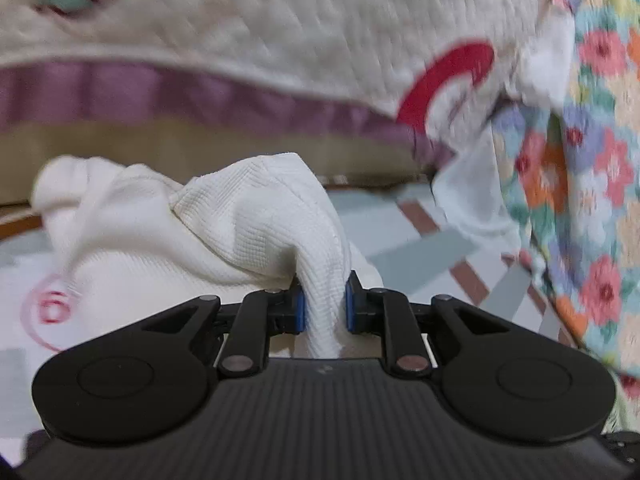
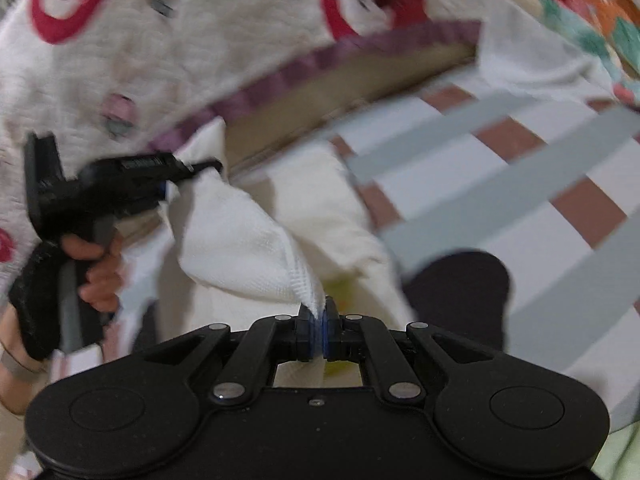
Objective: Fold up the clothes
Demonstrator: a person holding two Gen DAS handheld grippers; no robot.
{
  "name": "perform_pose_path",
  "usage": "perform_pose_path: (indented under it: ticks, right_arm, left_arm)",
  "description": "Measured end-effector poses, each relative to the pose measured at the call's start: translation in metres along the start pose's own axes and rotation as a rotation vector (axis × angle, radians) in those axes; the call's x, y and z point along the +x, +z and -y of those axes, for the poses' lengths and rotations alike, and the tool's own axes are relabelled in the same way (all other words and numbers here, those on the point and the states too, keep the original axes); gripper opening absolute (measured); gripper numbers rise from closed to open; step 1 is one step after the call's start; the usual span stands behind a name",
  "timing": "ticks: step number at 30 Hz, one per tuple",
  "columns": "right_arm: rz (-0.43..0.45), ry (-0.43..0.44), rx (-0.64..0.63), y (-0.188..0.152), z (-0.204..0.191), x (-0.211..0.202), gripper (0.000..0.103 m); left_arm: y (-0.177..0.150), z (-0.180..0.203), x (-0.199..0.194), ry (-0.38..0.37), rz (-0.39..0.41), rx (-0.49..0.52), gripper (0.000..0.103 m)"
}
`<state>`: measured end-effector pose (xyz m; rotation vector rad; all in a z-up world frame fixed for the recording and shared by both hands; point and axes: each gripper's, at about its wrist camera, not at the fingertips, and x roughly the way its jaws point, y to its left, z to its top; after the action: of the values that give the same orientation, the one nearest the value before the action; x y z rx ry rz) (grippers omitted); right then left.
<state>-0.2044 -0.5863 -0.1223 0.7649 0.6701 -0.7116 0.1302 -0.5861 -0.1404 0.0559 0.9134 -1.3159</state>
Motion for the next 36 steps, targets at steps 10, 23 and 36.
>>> perform_pose_path:
  ticks: [10,23,36]
  right_arm:
    - [-0.071,-0.007,0.085,-0.029,0.008,-0.017,0.006]
    - [0.010,-0.184,-0.037,-0.052,0.015,-0.033,0.006]
    - [0.047,-0.084,0.012,-0.070,0.038,-0.094,0.038]
  left_arm:
    - [-0.021,0.020,0.019,-0.052,-0.009,0.051,0.020]
    - [-0.028,0.036,-0.066,-0.045,0.014,0.043,0.052]
    - [-0.117,0.108,-0.166,0.018,-0.229,0.181,0.056]
